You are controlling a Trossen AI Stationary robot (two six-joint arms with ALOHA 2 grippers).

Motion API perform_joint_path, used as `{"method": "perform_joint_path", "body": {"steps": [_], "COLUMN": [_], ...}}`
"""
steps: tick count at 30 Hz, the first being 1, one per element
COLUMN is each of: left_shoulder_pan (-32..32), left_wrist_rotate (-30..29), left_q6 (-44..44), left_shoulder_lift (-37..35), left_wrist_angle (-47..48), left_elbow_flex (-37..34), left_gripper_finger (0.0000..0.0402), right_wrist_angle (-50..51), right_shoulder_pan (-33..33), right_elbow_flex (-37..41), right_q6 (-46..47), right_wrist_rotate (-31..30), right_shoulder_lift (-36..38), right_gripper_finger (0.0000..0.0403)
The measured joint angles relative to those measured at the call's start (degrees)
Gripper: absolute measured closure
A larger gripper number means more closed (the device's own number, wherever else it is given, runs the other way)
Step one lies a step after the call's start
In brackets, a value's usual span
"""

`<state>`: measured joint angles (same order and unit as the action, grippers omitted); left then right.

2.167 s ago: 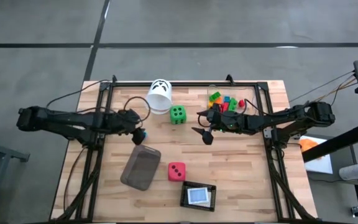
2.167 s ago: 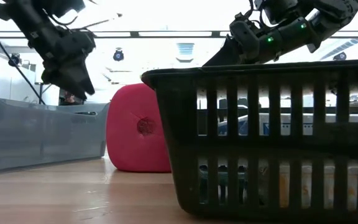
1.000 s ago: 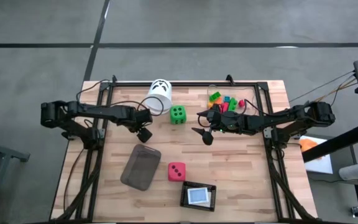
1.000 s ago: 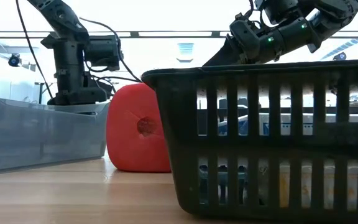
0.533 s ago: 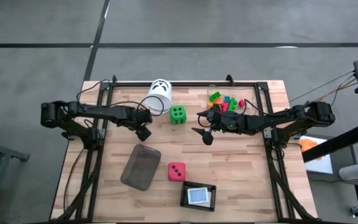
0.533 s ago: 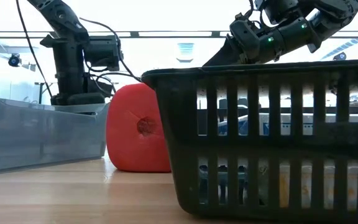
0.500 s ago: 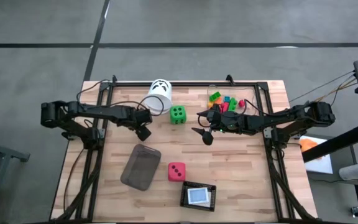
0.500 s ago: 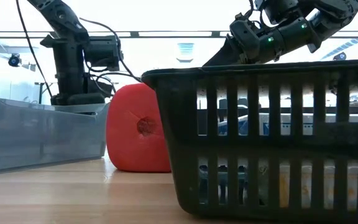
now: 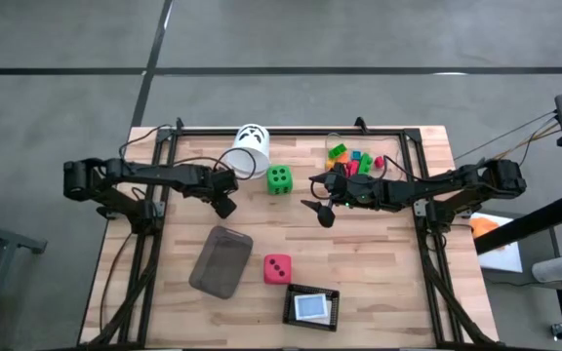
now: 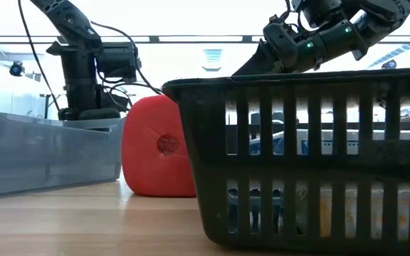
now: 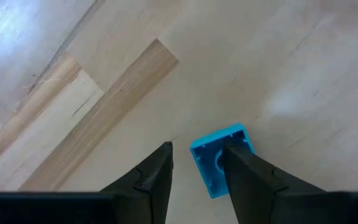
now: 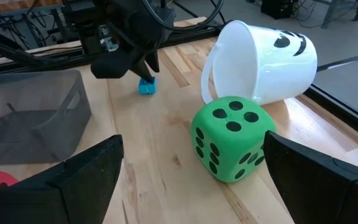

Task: Pick & Place Toys
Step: Put the blue game piece into the transparent bin

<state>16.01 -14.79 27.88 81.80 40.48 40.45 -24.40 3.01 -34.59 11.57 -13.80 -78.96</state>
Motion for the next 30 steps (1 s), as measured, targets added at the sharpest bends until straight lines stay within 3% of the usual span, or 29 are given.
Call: {"method": "perform_joint_path", "body": {"steps": [6,11,17,30], "left_shoulder_pan": [0.0,-0.04,0.02,1.35], "left_wrist_rotate": [0.21,3.91,4.39,4.54], "left_q6": [-0.24,0.22,1.99,2.53], "left_shoulder_lift": [-2.46,-3.67,-2.61,-0.88], "left_wrist_angle": [-0.23,-0.64,-3.35,-5.31], "left_elbow_flex": [-0.02,-0.07,-1.64,-3.48], "left_gripper_finger": [0.0238,0.0176,0.0111,0.0105], "right_wrist_angle": [0.0,0.0,0.01,0.01], "right_shoulder_pan": [0.0,0.0,0.02,0.02], "right_elbow_flex": [0.0,0.0,0.0,0.0], "right_q6": [0.0,0.0,0.0,0.02], "right_wrist_rotate": [0.0,0.0,0.01,0.02], "right_shoulder_lift": [0.0,0.0,0.0,0.0], "right_gripper_finger": [0.0023,0.0023,0.0023,0.0023]}}
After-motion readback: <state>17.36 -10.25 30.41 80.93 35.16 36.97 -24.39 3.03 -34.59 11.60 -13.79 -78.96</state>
